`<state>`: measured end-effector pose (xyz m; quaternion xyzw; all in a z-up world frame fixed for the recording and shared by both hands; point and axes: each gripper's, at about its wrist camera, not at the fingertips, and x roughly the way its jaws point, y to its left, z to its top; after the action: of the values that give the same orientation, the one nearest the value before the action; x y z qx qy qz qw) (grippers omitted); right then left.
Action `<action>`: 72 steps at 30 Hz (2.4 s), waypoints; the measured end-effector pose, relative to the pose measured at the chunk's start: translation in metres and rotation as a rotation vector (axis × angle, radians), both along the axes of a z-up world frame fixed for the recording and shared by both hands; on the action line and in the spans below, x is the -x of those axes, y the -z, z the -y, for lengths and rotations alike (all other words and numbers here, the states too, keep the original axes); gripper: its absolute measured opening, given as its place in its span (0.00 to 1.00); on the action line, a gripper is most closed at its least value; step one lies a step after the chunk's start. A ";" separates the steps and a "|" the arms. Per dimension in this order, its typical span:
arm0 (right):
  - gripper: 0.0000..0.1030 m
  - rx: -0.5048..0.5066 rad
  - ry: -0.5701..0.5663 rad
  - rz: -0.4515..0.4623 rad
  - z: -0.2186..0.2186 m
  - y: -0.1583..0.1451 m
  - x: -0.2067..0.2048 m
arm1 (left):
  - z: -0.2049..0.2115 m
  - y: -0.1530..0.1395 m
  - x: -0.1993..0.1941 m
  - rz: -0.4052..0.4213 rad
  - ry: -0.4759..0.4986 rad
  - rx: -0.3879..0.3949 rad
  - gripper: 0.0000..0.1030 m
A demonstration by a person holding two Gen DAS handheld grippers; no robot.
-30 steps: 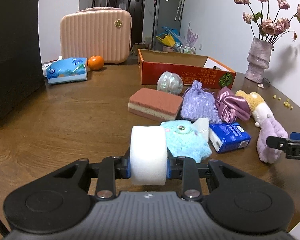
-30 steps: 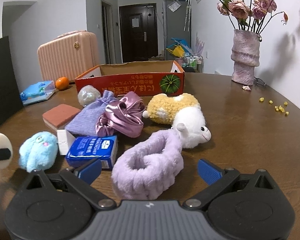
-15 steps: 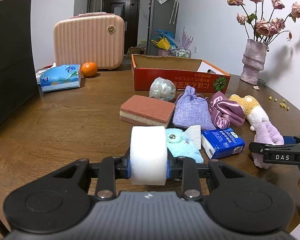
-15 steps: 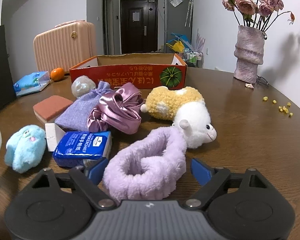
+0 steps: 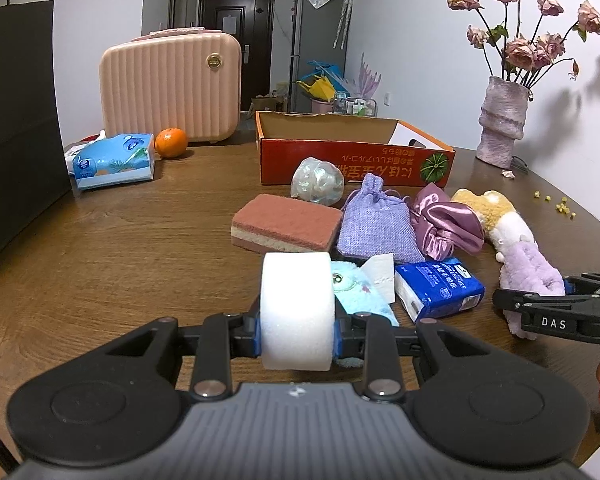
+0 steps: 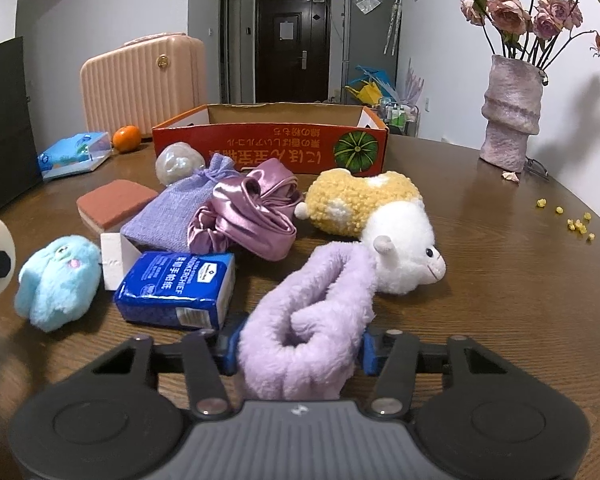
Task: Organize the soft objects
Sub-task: 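Grasp the lilac fuzzy headband with the right tool while the left tool holds the sponge roll, then carry the sponge roll and headband over the cardboard box with both tools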
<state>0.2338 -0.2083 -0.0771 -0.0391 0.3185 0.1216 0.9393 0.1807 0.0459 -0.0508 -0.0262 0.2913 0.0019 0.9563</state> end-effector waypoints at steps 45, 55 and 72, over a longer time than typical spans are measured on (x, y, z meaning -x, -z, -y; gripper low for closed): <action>0.28 -0.056 -0.072 0.167 -0.006 -0.063 -0.019 | 0.018 -0.040 -0.045 0.077 0.055 -0.014 0.29; 0.28 -0.081 -0.091 0.220 -0.016 -0.078 -0.044 | 0.027 -0.051 -0.074 0.109 0.075 -0.011 0.29; 0.28 -0.108 -0.103 0.292 -0.034 -0.100 -0.103 | 0.035 -0.076 -0.136 0.168 0.051 0.002 0.29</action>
<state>0.3368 -0.1746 0.0229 -0.0218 0.1691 0.1795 0.9689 0.3167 0.0107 0.0248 -0.0201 0.2105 -0.0249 0.9771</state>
